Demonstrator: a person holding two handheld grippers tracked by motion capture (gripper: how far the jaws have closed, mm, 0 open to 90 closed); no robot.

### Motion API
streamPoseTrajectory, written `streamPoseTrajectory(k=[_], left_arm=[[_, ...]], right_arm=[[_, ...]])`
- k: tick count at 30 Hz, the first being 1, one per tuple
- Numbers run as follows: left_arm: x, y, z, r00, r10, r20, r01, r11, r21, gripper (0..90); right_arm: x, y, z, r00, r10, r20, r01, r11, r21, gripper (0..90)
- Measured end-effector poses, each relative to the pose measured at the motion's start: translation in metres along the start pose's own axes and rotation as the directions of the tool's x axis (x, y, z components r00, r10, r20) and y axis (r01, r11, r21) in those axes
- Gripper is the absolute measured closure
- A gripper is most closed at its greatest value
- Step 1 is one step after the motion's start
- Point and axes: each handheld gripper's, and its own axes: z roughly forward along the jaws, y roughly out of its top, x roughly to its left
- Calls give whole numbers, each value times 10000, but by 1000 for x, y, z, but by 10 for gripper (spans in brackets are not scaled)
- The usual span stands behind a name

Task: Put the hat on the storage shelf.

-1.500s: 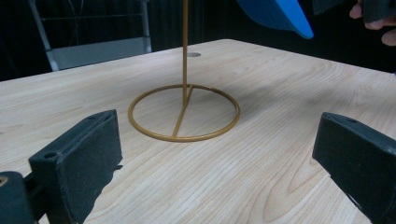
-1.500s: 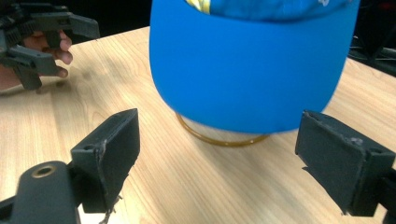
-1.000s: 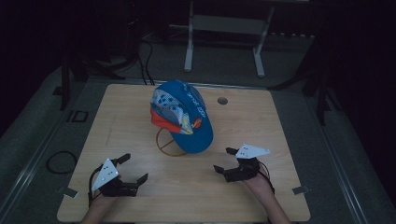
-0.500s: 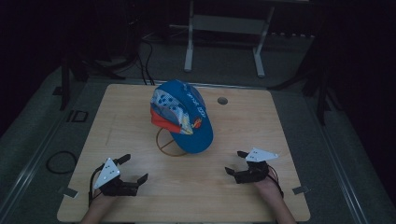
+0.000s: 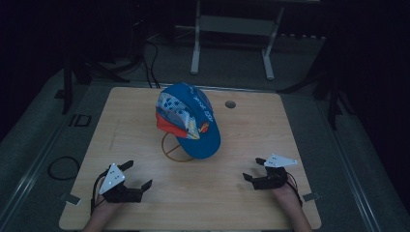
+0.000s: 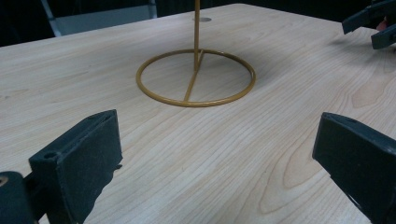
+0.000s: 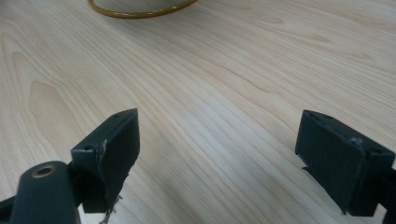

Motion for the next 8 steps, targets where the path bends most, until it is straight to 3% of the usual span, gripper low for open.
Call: streamPoseTrajectory(k=[4,8], left_arm=[[0,0,0,10000,-20,-21,20,10000,-9,18],[1,0,0,10000,-54,-43,54,10000,-32,18]], right_arm=[[-5,-3,-2,9996,257,103,-255,9996,-135,140],[-5,-3,0,9998,150,153,-149,9999,-34,140]])
